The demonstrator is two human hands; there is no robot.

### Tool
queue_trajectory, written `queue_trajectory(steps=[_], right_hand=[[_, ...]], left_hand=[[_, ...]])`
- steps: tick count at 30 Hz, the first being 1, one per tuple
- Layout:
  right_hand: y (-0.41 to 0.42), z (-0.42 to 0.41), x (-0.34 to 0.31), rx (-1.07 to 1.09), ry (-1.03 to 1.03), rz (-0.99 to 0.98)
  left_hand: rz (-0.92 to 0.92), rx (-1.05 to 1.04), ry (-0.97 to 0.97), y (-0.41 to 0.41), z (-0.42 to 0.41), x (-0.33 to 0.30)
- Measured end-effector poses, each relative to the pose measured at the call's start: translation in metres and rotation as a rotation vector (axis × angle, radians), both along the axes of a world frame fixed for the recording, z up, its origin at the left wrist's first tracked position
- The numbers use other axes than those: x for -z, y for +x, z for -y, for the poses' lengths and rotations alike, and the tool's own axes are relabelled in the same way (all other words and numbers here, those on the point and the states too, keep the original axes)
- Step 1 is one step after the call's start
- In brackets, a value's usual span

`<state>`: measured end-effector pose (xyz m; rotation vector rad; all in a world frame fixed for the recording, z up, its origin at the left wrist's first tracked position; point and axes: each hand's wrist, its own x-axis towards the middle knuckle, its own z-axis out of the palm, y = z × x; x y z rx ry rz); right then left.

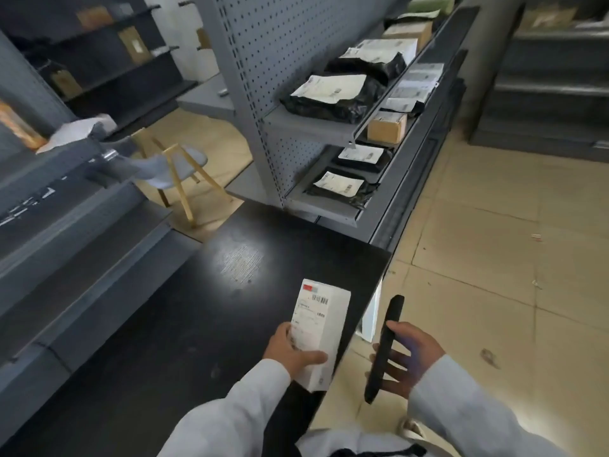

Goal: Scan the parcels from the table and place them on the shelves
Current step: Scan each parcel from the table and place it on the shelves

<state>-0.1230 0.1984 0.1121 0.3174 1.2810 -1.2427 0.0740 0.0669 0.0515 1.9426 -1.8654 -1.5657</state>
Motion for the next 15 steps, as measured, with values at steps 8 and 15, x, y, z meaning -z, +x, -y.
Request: queue_trajectory(steps=[8, 15], right_hand=[[-0.117, 0.004, -0.020, -0.016, -0.272, -0.191], [-0.194, 0.011, -0.018, 0.053, -0.336, -0.211]], left_hand=[[-0.441, 0.022, 0.025, -0.166, -0.012, -0.057], [-0.405, 0.154, 0.010, -0.248, 0.003, -0.059]])
